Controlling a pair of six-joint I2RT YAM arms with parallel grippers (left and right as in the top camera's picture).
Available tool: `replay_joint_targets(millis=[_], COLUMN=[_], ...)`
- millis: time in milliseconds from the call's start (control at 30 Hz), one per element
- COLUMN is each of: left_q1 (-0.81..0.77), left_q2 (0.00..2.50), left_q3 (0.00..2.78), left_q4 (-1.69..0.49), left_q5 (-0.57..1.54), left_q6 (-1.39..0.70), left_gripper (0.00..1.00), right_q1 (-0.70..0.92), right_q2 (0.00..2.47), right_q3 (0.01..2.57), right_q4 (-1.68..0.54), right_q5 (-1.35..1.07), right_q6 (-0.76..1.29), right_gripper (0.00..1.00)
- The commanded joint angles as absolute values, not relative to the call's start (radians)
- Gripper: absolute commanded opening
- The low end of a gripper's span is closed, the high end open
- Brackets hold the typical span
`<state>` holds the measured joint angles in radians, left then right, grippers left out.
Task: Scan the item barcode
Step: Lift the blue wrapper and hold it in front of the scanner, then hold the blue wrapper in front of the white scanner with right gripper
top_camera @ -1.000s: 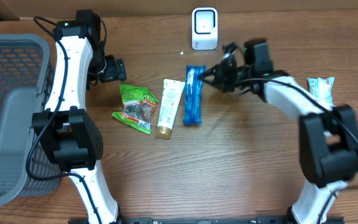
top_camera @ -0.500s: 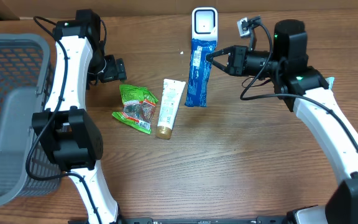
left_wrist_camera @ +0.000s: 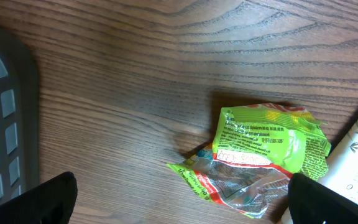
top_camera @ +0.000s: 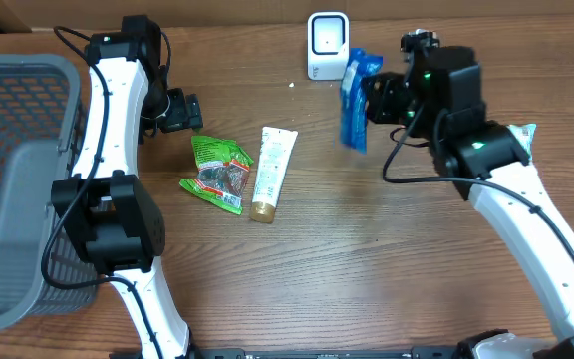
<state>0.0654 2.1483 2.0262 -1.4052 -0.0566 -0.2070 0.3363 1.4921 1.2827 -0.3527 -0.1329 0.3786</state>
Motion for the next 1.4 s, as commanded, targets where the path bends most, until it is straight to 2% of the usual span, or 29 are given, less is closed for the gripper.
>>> replay_joint_targets(millis=[0,167,533,700,833,967,1133,1367], left_q1=[0.057,0.057,0.057,0.057,0.057,0.057,0.057,0.057], left_q2=[2.125,2.125,2.125,2.125,2.125,2.125,2.125,2.125], left_q3=[2.024,2.024,2.024,2.024,2.024,2.024,2.024,2.024], left_q4=[-1.405,-1.405,-1.405,-1.405,-1.405,-1.405,-1.405,-1.405], left_q5=[-0.052,-0.052,-0.052,-0.052,-0.052,-0.052,-0.052,-0.052], left_q6=[-0.217,-0.217,-0.217,-0.217,-0.217,-0.217,-0.217,-0.217], left_gripper=[0.99,1.00,1.00,1.00,1.00,1.00,1.00,1.00], right_q1=[0.353,0.353,0.353,0.355,0.368,0.383,0.386,0.387], right_q2=[1.534,1.622,1.875,2.000,2.110,2.168,2.223,2.299], right_q3=[1.297,1.298,1.298,1.298,1.298,1.298,1.311,1.400], right_q4=[-0.270,-0.078,0.432,0.588,0.735,0.850,0.881,0.928], right_q5=[0.188,0.352,0.411,0.407,0.356,0.294,0.196,0.185], right_q6=[0.279,0.212,-0.143,-0.356,-0.633,-0.859,-1.134,-1.161], right_gripper=[0.04,0.04,0.04,0.04,0.04,0.04,0.04,0.04])
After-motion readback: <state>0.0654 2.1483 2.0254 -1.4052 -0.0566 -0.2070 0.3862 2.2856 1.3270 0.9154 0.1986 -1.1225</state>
